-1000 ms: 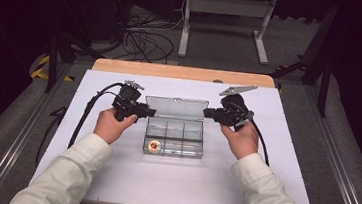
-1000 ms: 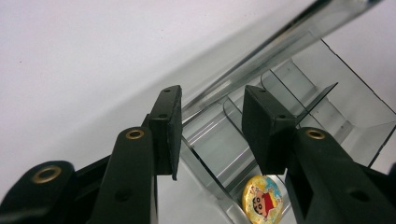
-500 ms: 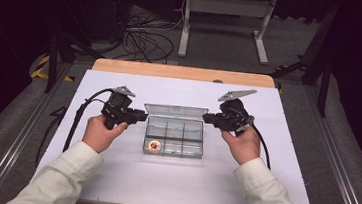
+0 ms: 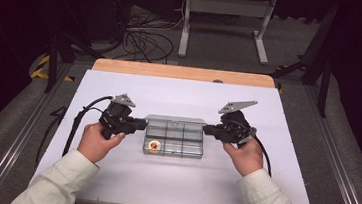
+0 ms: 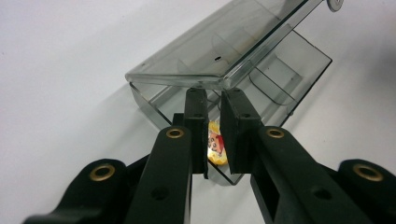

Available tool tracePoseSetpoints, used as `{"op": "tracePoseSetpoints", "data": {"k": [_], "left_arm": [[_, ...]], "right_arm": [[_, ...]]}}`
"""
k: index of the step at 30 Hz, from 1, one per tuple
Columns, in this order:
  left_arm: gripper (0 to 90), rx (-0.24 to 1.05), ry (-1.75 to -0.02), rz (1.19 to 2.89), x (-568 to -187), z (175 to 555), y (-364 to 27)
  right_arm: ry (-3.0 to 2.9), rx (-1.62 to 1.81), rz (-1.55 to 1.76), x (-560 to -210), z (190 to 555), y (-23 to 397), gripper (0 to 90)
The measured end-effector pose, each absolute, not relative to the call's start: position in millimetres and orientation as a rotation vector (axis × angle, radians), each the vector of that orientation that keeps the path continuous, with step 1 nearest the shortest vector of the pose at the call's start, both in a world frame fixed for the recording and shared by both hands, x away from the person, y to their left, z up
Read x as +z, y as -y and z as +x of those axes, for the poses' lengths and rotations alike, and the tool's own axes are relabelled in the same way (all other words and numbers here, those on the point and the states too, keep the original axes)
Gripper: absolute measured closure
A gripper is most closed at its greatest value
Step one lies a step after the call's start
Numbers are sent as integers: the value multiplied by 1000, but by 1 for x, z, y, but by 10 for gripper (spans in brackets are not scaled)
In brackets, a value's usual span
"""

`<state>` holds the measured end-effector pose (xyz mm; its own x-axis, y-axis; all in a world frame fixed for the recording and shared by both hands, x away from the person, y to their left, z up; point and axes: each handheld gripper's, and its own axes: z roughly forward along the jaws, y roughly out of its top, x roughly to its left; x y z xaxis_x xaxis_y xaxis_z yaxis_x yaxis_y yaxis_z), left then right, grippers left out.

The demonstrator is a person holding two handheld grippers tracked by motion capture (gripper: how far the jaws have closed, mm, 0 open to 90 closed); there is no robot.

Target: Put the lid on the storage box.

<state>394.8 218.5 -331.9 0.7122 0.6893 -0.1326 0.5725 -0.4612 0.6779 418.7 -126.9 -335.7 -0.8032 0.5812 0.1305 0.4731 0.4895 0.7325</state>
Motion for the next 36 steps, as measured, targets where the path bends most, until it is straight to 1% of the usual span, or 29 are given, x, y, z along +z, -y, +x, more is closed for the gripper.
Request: {"op": "tracePoseSetpoints", "data": {"k": [10, 19, 36], "left_arm": [[808, 176, -945, 2255, -341, 389, -218], [790, 108, -932, 2333, -351, 386, -214], [796, 73, -913, 2432, -359, 382, -207]], "right_arm": [[-2636, 1143, 880, -341, 406, 127, 874], [-2692, 1061, 851, -350, 400, 125, 869], [-2761, 968, 805, -360, 391, 120, 861]]}}
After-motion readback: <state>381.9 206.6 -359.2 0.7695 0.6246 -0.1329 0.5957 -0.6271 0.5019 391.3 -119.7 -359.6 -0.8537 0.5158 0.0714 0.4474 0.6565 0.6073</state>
